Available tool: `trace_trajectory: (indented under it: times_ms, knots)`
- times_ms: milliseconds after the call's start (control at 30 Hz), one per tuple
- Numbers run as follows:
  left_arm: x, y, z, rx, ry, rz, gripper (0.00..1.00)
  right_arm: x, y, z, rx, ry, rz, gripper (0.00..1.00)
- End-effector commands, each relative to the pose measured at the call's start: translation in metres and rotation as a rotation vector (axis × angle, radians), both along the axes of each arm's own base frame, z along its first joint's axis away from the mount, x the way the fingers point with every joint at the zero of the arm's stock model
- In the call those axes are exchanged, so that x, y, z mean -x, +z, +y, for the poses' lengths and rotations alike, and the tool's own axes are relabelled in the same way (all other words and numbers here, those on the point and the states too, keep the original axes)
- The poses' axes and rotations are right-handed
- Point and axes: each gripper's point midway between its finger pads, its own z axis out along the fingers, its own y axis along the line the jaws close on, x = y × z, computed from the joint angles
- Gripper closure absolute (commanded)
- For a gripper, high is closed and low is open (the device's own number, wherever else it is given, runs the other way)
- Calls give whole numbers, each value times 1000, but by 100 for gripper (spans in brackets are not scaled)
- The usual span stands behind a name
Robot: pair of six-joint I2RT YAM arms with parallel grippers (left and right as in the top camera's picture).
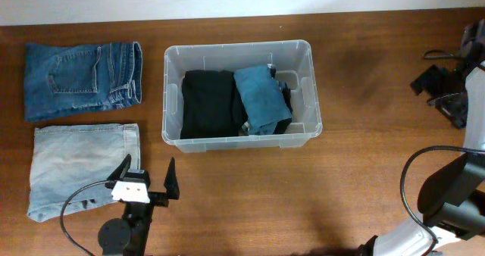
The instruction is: Pack container
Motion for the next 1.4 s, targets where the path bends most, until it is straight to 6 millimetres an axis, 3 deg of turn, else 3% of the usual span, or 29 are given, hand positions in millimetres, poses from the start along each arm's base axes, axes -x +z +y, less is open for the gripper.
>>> trace_trajectory:
  times_ms: [0, 167, 333, 567, 667, 867, 1033, 1100, 1200, 1300, 1367]
  knots:
    - [-1, 9, 2, -16, 10, -46, 1, 3, -3, -3, 15, -13, 17, 2]
    - [1, 40, -1, -14, -8, -172, 1, 3, -3, -3, 15, -13, 17, 2]
    - [11, 86, -1, -72, -2, -361, 0, 3, -3, -3, 15, -13, 17, 2]
    - [12, 140, -5, -147, -18, -345, 1, 3, -3, -3, 15, -13, 17, 2]
    - [-5, 166, -5, -191, -24, -212, 1, 3, -3, -3, 15, -13, 17, 2]
    - [-61, 194, 22, -248, 46, 175, 0, 3, -3, -3, 15, -13, 17, 2]
    - [-109, 220, 30, -247, 54, 280, 1, 3, -3, -3, 15, -13, 17, 2]
    - [-129, 225, 43, -260, 121, 289, 1, 3, -3, -3, 15, -13, 17, 2]
    - [-149, 225, 86, -248, 314, 309, 0, 3, -3, -3, 15, -13, 17, 2]
    - [-159, 210, 143, -199, 513, 350, 1, 3, -3, -3, 15, -13, 17, 2]
    - [-164, 192, 171, -180, 568, 393, 1, 3, -3, -3, 15, -13, 17, 2]
